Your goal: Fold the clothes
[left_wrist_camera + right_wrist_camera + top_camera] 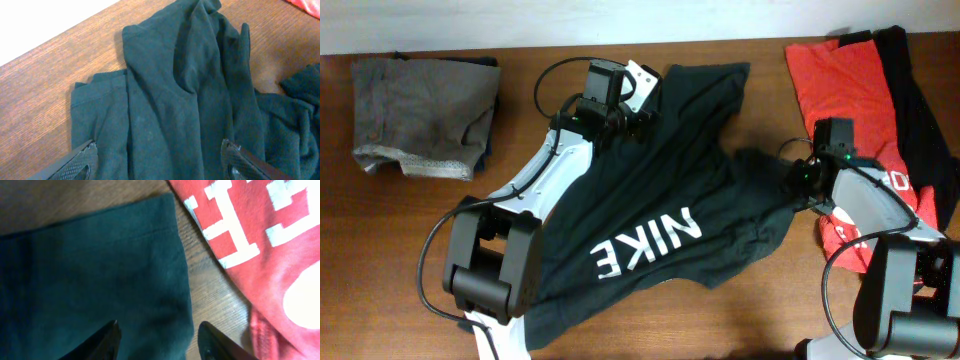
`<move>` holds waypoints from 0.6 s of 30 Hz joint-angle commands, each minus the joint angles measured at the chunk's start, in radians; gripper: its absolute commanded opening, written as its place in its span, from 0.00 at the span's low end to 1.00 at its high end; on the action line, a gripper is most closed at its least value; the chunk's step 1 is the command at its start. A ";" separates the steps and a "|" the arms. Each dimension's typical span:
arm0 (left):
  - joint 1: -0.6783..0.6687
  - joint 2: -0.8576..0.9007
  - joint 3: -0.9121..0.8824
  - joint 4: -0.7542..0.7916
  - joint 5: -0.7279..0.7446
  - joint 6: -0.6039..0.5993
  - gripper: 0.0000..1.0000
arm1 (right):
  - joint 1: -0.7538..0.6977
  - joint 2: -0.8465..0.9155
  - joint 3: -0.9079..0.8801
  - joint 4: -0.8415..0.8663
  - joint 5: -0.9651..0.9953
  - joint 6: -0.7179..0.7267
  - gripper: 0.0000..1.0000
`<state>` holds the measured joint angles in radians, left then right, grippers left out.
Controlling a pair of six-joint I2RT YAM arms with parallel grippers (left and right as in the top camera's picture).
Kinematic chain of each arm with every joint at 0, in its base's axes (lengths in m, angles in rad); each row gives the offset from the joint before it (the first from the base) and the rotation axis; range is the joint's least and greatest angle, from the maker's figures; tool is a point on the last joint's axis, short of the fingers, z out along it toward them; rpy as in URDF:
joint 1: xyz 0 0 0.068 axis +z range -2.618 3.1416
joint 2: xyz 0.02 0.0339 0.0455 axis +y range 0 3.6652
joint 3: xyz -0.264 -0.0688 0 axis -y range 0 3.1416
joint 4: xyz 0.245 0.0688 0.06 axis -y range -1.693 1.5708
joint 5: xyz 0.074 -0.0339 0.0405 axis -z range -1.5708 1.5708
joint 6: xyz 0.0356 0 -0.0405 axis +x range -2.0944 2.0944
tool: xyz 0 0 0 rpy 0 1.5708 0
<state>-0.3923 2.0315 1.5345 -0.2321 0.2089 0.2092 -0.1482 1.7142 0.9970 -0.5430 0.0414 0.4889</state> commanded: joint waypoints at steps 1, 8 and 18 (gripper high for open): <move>0.002 0.011 0.011 0.012 -0.005 0.031 0.79 | -0.004 0.000 -0.056 0.048 0.016 0.044 0.54; 0.001 0.011 0.045 -0.001 -0.007 0.071 0.84 | -0.004 0.035 -0.079 0.107 0.016 0.044 0.41; 0.002 0.011 0.129 -0.015 -0.008 0.077 0.84 | -0.003 0.105 -0.078 0.140 -0.013 0.018 0.04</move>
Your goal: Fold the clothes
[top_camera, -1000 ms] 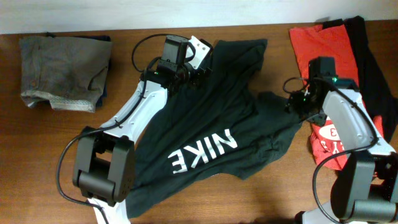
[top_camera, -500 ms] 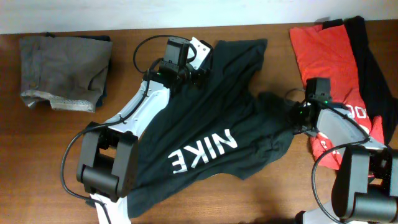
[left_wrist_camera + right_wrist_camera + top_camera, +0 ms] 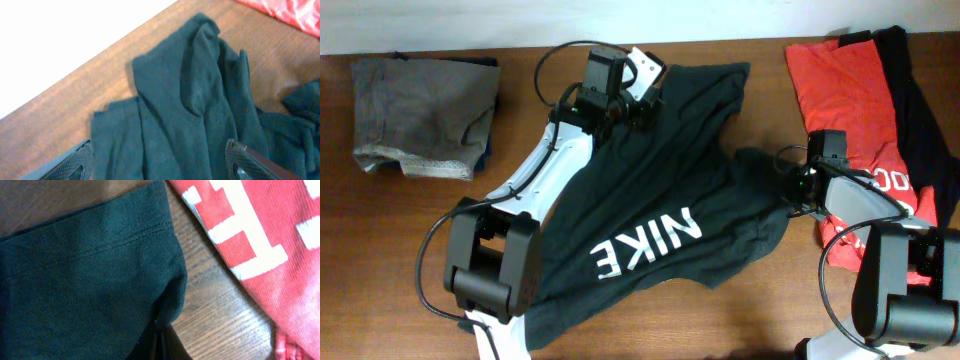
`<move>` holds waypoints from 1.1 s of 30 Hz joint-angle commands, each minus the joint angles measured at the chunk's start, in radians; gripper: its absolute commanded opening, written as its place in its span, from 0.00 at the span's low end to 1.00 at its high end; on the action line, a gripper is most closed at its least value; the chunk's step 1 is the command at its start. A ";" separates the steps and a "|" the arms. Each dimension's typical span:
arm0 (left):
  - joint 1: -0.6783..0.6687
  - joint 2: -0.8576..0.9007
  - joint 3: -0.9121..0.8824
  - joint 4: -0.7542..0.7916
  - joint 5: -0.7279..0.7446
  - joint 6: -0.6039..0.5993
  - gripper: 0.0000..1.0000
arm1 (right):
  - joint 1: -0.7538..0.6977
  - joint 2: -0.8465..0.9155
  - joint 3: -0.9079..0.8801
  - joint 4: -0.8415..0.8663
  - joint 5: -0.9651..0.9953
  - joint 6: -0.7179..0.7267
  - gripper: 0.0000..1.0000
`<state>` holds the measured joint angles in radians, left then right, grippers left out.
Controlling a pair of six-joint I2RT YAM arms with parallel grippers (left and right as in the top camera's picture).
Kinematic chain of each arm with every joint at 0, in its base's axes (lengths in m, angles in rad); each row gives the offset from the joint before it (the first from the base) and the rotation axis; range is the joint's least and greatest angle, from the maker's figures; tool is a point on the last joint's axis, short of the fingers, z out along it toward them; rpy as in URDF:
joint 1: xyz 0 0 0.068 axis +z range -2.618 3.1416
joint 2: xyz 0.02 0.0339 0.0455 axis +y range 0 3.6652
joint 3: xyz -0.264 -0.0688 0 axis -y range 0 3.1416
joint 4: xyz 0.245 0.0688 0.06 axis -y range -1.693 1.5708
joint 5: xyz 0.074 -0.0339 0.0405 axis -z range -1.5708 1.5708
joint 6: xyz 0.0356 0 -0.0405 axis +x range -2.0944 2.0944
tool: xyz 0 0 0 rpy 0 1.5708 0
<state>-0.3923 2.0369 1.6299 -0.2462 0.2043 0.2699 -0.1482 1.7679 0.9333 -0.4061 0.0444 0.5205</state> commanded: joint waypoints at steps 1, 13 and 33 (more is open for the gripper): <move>0.002 0.006 0.036 -0.001 -0.003 0.016 0.84 | -0.003 0.044 -0.009 0.008 -0.033 -0.037 0.04; 0.011 0.006 0.037 0.011 -0.004 0.015 0.84 | 0.018 -0.253 0.166 -0.183 -0.290 -0.223 0.04; 0.064 0.006 0.037 0.101 0.076 -0.037 0.84 | 0.135 -0.849 0.240 -0.686 -0.173 -0.161 0.04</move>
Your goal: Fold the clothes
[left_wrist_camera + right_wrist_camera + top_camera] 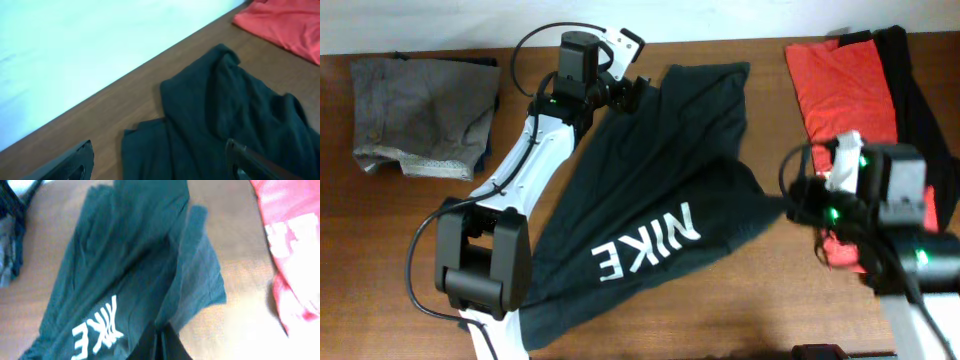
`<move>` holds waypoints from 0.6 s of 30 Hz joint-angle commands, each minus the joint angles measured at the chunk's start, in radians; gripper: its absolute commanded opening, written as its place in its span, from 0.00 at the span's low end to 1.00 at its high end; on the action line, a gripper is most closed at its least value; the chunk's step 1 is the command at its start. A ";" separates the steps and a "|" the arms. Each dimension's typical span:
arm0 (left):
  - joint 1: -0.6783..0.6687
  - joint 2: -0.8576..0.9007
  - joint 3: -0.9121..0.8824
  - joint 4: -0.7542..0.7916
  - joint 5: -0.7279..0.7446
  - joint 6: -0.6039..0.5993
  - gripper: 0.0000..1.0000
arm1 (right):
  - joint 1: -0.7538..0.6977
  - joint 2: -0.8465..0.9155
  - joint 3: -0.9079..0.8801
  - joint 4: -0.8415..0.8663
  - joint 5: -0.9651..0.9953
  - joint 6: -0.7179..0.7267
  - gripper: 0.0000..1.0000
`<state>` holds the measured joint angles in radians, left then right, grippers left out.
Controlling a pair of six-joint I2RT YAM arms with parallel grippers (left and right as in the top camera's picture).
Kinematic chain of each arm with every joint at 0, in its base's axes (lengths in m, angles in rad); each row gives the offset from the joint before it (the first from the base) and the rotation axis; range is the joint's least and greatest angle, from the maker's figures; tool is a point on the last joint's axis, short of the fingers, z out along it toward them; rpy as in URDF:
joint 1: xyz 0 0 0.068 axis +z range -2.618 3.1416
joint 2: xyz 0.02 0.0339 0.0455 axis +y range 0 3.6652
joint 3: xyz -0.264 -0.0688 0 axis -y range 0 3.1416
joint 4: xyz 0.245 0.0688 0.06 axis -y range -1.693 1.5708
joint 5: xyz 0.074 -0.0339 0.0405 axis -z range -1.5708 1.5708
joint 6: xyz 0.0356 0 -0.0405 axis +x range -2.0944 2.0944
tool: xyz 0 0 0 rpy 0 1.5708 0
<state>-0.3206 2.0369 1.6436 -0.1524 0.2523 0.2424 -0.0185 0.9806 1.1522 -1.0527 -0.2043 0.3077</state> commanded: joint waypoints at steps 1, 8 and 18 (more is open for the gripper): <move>-0.008 0.006 0.024 0.010 0.040 -0.010 0.84 | 0.005 -0.087 0.021 -0.064 0.095 0.066 0.04; -0.027 0.010 0.024 0.053 0.140 -0.010 0.84 | 0.005 -0.193 0.021 -0.158 0.179 0.098 0.04; -0.124 0.192 0.348 -0.223 0.114 0.052 0.85 | 0.005 -0.169 0.021 -0.162 0.207 0.098 0.04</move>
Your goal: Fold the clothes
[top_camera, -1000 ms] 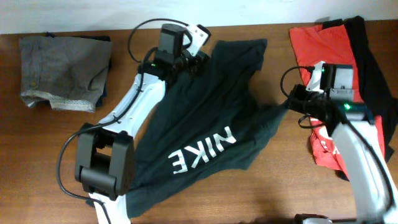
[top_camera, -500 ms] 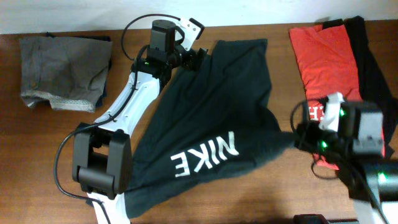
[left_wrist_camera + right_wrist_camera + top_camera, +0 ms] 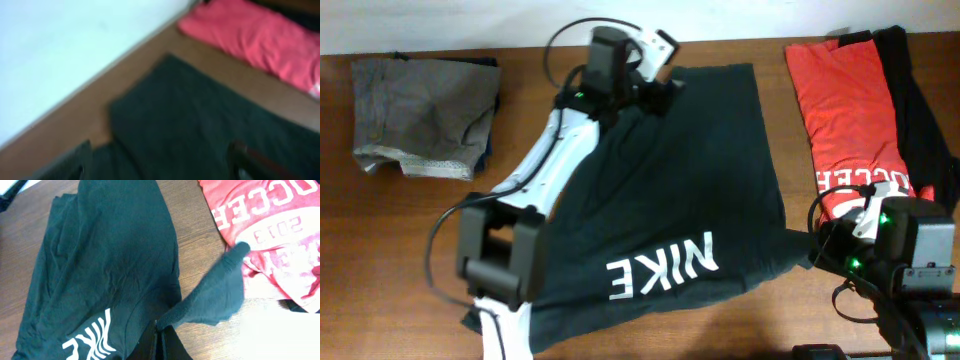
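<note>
A black NIKE T-shirt [image 3: 680,190] lies spread across the middle of the table, print facing up. My right gripper [image 3: 812,250] is at the shirt's front right corner. In the right wrist view that gripper [image 3: 160,327] is shut on a lifted fold of the shirt's sleeve [image 3: 215,297]. My left gripper [image 3: 658,92] hovers at the shirt's back edge. Its fingers [image 3: 75,160] stand wide apart over the dark cloth [image 3: 190,130]; that view is blurred.
A red printed shirt [image 3: 840,110] lies at the back right on top of a black garment [image 3: 920,110], close to the held sleeve. A folded grey garment [image 3: 425,115] sits at the back left. The table's back edge meets a white wall [image 3: 60,50].
My right gripper, still shut on the sleeve, now sits nearer the front right. The shirt lies flatter and further right. My left gripper has shifted right along the back edge.
First the shirt lay crumpled, with my right gripper open over its sleeve edge next to the red shirt. Then the gripper was shut on that sleeve. Later it held the sleeve raised and the shirt stretched. Now the shirt is spread out. My left gripper stayed open throughout.
</note>
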`<move>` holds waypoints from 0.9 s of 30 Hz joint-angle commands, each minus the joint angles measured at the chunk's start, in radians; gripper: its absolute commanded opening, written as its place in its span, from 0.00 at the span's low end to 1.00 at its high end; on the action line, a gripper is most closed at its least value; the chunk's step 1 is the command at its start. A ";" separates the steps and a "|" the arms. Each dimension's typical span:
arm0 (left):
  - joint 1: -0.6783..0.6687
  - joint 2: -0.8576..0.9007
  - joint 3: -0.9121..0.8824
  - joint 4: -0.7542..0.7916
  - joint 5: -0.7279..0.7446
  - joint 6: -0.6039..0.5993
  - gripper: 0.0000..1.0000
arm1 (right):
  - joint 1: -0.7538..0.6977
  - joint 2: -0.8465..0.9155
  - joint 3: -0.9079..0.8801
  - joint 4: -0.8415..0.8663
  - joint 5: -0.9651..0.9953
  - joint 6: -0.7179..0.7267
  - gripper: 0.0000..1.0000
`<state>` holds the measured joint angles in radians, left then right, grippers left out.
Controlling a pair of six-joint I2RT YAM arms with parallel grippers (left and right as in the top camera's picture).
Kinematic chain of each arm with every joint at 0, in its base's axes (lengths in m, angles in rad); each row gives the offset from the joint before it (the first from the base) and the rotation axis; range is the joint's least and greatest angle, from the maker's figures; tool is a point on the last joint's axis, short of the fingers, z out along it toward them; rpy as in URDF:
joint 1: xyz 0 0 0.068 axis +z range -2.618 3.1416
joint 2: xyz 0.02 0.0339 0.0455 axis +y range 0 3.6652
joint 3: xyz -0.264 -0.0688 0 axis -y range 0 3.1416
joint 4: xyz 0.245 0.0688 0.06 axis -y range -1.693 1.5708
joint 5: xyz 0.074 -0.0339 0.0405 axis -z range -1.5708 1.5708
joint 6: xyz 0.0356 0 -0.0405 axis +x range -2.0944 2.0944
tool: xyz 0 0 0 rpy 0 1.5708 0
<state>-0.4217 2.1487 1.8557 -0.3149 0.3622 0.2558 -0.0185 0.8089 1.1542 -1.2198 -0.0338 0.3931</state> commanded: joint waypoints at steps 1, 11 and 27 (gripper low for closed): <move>-0.027 0.112 0.200 -0.101 0.005 0.048 0.85 | 0.005 0.006 0.019 0.006 0.037 0.012 0.04; -0.103 0.370 0.551 -0.167 0.009 0.049 0.87 | 0.005 0.038 0.019 0.027 0.036 0.012 0.04; -0.190 0.517 0.551 -0.205 -0.098 0.066 0.87 | 0.005 0.092 0.019 0.031 0.035 0.011 0.04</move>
<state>-0.6266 2.6530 2.3882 -0.4927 0.3332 0.2951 -0.0185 0.8982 1.1542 -1.1957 -0.0223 0.3935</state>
